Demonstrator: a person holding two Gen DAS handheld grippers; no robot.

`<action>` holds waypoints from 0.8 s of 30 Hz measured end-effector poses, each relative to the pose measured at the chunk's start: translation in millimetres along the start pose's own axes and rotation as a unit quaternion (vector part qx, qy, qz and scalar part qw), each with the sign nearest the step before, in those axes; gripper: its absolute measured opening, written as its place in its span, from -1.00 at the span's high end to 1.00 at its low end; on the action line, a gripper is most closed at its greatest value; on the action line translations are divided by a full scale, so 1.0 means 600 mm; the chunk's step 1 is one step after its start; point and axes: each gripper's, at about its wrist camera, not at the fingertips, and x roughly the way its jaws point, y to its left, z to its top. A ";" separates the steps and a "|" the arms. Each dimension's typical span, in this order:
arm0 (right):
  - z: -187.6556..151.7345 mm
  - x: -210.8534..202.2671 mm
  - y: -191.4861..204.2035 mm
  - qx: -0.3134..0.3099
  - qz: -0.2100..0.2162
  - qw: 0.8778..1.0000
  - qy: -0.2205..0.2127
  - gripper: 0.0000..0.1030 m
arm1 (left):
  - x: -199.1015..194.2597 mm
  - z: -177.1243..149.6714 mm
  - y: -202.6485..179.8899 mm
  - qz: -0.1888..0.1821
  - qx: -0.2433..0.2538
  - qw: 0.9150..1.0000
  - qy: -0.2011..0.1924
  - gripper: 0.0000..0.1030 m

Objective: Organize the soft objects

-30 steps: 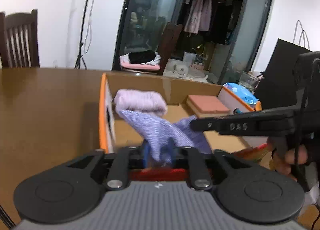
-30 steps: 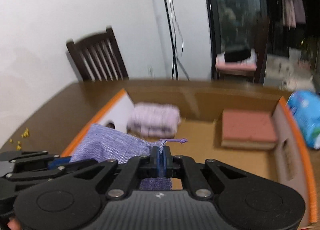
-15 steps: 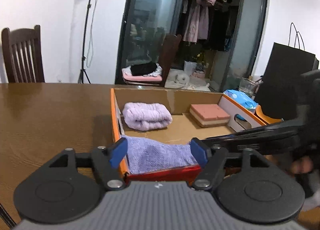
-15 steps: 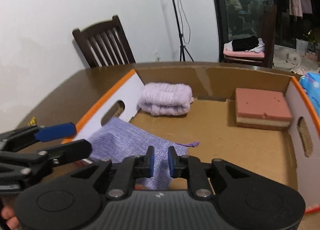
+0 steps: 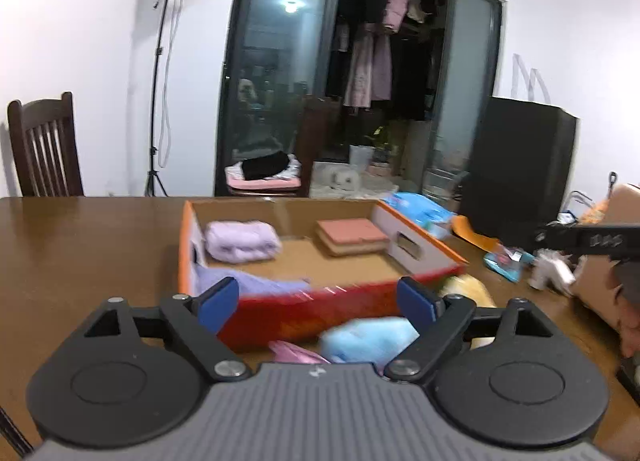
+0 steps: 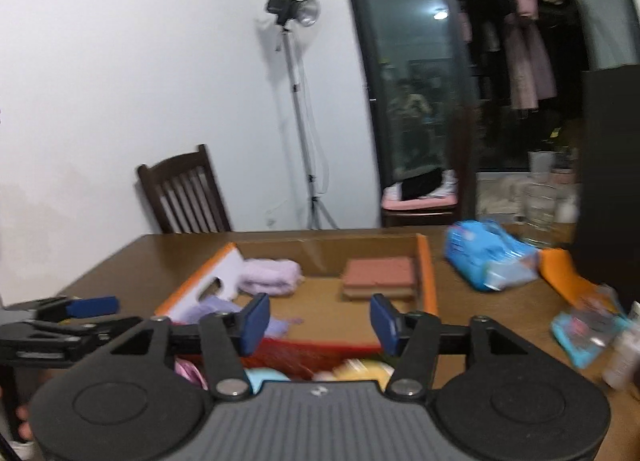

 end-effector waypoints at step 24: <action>-0.182 0.027 -0.080 0.152 -0.007 0.986 0.060 0.13 | -0.011 -0.108 -0.125 0.011 -0.010 0.997 0.072 -0.76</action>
